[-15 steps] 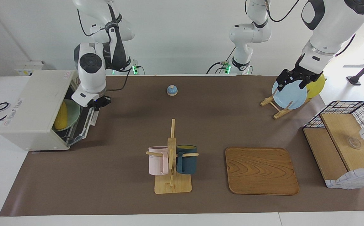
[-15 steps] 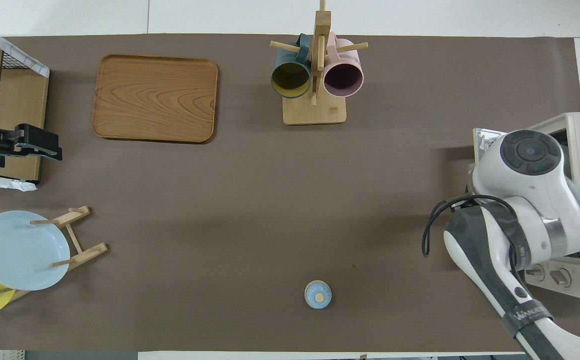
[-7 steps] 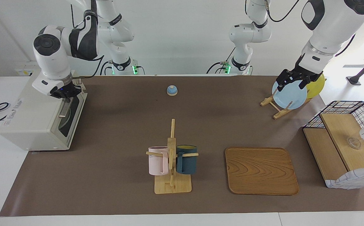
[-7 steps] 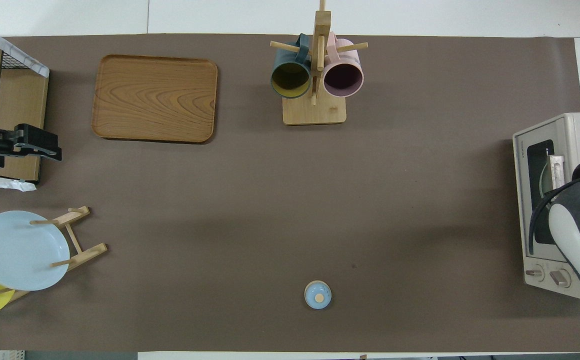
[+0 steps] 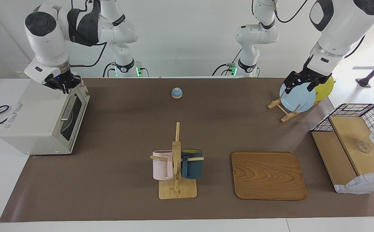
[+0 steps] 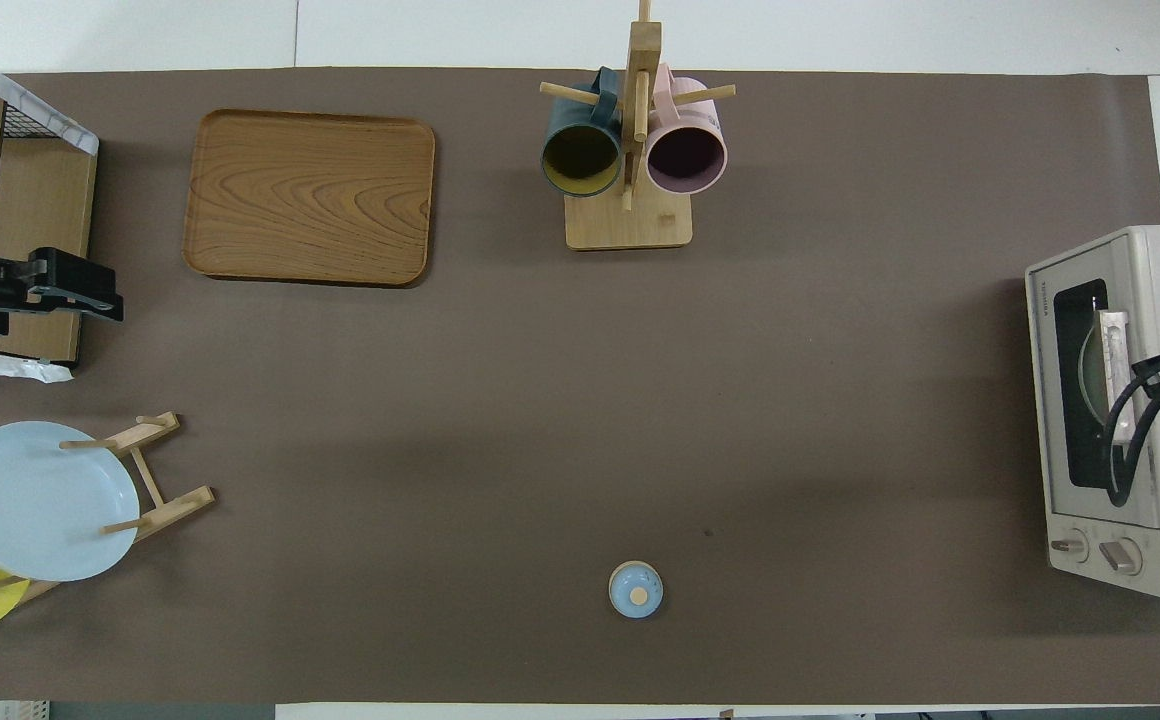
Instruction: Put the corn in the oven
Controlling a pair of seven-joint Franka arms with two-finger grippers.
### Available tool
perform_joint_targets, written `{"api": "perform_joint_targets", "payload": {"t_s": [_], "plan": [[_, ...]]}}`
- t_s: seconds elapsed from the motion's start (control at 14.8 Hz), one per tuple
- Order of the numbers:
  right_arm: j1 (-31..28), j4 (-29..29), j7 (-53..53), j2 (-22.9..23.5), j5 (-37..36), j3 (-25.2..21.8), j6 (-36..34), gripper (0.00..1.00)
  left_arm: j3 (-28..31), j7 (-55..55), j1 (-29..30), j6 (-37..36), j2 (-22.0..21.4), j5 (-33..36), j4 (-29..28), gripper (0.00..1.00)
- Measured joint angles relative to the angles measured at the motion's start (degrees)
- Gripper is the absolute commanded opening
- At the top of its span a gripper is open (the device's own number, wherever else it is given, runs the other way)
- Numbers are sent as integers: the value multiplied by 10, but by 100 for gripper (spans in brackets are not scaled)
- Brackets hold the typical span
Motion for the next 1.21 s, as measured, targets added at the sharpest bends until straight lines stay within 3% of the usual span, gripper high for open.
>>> {"api": "perform_joint_targets", "payload": {"t_s": [0.54, 1.01, 1.21], "plan": [[8, 80, 51, 24, 78, 8, -80, 100, 0, 0, 0, 0, 0, 0, 0, 100], [54, 100, 78, 24, 79, 3, -82, 100, 0, 0, 0, 0, 0, 0, 0, 100], [47, 105, 85, 25, 79, -2, -82, 100, 0, 0, 0, 0, 0, 0, 0, 100]]}}
